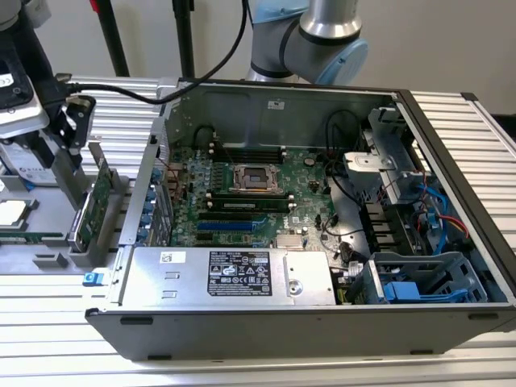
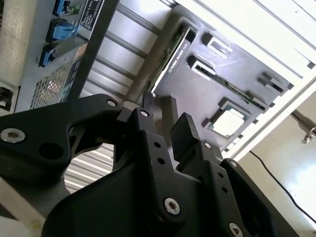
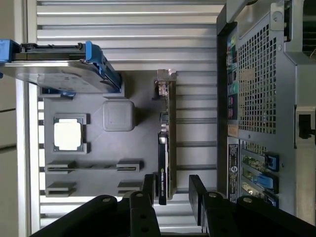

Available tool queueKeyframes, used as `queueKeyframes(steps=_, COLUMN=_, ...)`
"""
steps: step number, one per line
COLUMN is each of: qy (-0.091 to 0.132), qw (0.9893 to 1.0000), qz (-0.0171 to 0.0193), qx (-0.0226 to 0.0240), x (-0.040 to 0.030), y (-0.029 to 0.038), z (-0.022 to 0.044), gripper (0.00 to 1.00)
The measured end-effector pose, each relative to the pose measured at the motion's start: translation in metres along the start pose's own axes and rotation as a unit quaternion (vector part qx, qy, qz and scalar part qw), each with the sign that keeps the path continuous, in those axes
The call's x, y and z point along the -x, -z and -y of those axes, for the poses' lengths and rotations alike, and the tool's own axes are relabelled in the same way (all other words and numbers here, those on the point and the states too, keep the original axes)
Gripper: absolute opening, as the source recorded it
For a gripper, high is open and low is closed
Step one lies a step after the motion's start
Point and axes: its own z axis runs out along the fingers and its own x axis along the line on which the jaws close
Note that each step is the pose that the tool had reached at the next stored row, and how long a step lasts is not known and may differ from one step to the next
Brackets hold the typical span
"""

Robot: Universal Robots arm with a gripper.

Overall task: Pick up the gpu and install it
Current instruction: 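Pick up the gpu and move the gpu toward the slot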

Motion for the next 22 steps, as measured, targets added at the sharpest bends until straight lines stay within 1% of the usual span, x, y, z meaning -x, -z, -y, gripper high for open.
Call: queueKeyframes(steps=22, qy=0.000, qw=1.0000, qz=0.0000, qx=-0.0010, x=-0.0003, y=-0.0160, z=0.0010, gripper=1.00)
